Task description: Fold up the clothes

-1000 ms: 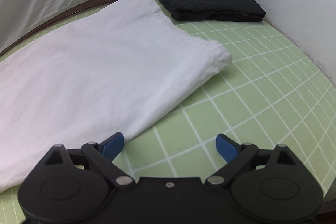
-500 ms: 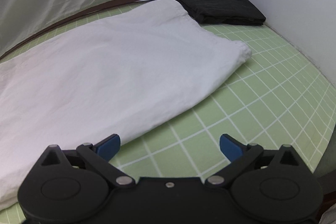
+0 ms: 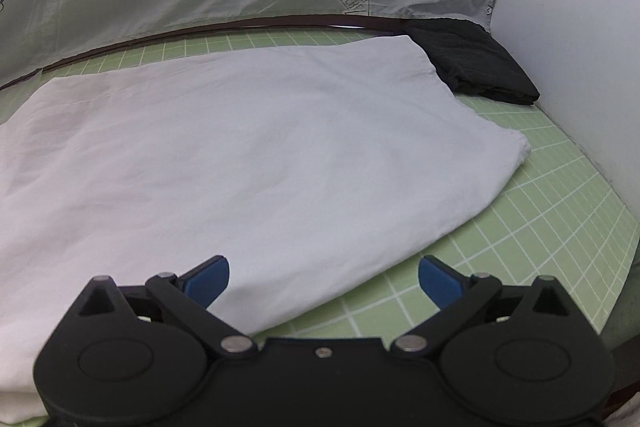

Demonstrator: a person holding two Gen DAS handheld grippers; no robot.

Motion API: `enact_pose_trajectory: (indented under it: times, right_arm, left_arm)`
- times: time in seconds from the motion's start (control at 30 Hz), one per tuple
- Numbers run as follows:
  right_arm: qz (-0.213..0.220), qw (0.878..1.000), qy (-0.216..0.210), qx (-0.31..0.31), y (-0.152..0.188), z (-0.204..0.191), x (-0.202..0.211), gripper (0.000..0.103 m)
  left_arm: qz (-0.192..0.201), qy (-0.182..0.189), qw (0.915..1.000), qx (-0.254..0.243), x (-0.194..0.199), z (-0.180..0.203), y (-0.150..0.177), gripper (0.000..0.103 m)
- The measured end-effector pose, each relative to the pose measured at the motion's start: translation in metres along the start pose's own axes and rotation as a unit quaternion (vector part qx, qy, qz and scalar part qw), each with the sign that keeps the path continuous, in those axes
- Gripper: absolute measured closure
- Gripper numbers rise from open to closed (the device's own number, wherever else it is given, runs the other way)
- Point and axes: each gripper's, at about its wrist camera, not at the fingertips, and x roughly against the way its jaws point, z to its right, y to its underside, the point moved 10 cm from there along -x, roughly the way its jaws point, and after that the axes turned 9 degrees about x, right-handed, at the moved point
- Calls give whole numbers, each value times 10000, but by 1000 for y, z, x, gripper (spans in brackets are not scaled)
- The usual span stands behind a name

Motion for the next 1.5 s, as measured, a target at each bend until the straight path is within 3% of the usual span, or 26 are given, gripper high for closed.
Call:
enact_pose_trajectory:
  times: [0.13, 0.37, 0.4, 0.47, 0.5, 0.6, 0.9, 1.13, 1.5]
  right_arm:
    - [-98, 9999, 54, 88, -4, -19, -3, 1]
    - [-459, 9985, -197, 231, -1, -55, -17, 1]
    - [-491, 9982, -174, 302, -1, -59, -19, 1]
    - [-591, 9975, -167, 353, 0, -65, -23, 1]
    - [-653, 9972, -155, 339, 1, -66, -24, 1]
    - [-759, 9965, -76, 332, 1, -67, -26, 0]
    - [-891, 9954, -22, 363, 3, -68, -21, 0]
    - [-789, 9967, 23, -204, 1, -43, -12, 0]
    - [-798, 9938, -19, -779, 14, 2, -19, 0]
  left_arm:
    - [-86, -264, 9995, -142, -20, -1, -20, 16]
    - [-95, -155, 9998, -55, -38, -3, -35, 15]
    - [-82, -114, 9999, -1, -39, -3, -37, 17]
    - [-49, -127, 9998, 115, -38, -9, -41, 35]
    - [-57, -118, 9997, 202, -37, -12, -44, 49]
    - [-166, 55, 9979, 616, -35, -25, -50, 70]
    - [-221, 341, 9946, 953, -19, -22, -65, 75]
    - [159, 688, 9975, 50, 5, 14, -58, 76]
    - [504, 1077, 9852, -1232, 40, 89, -19, 76]
